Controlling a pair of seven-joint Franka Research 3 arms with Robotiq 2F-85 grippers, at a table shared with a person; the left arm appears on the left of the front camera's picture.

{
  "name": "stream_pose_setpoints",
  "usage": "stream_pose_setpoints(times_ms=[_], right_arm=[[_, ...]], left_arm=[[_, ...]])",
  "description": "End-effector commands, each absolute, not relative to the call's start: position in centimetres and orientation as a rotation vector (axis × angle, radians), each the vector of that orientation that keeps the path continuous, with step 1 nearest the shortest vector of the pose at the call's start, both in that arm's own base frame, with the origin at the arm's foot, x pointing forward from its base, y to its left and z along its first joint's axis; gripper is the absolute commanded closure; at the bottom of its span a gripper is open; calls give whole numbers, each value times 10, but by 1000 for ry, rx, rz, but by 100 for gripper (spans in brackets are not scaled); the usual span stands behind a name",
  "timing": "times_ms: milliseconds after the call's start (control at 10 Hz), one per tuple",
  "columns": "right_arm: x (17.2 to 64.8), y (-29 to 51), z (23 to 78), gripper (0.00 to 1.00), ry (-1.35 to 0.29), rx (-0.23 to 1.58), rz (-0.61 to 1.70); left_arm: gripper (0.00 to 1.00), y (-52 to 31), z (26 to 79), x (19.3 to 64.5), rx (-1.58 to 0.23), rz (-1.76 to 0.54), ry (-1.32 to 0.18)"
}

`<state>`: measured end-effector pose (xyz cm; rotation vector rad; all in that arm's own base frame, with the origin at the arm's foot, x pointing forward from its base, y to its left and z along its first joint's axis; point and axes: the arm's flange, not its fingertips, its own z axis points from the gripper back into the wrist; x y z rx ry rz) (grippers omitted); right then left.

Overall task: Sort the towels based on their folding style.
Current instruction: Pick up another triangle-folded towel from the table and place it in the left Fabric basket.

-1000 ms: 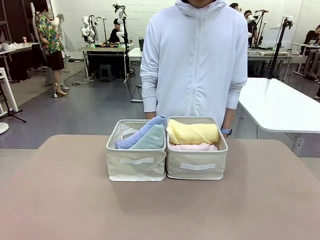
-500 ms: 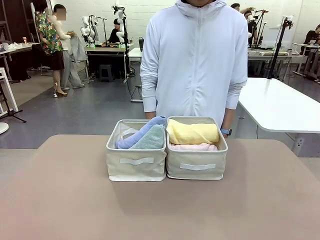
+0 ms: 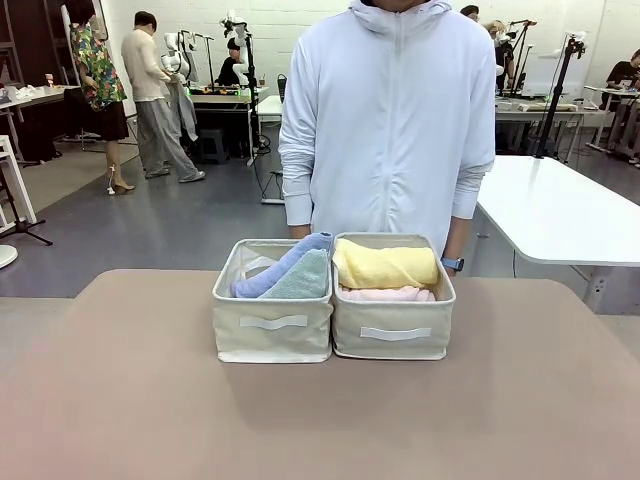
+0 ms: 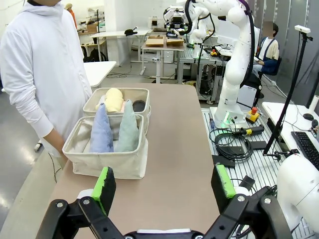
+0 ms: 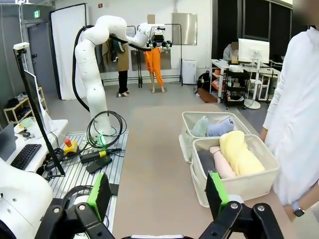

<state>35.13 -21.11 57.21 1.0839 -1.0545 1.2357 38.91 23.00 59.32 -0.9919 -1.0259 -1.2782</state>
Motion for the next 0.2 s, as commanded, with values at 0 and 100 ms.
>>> stream_pose_setpoints(times_ms=[0, 100], right_arm=[[350, -212, 569, 0, -1069, 1088, 1256], [350, -212, 569, 0, -1069, 1088, 1256]], left_arm=[[0, 230, 594, 387, -990, -1286, -1052], [0, 230, 594, 387, -990, -1286, -1052]])
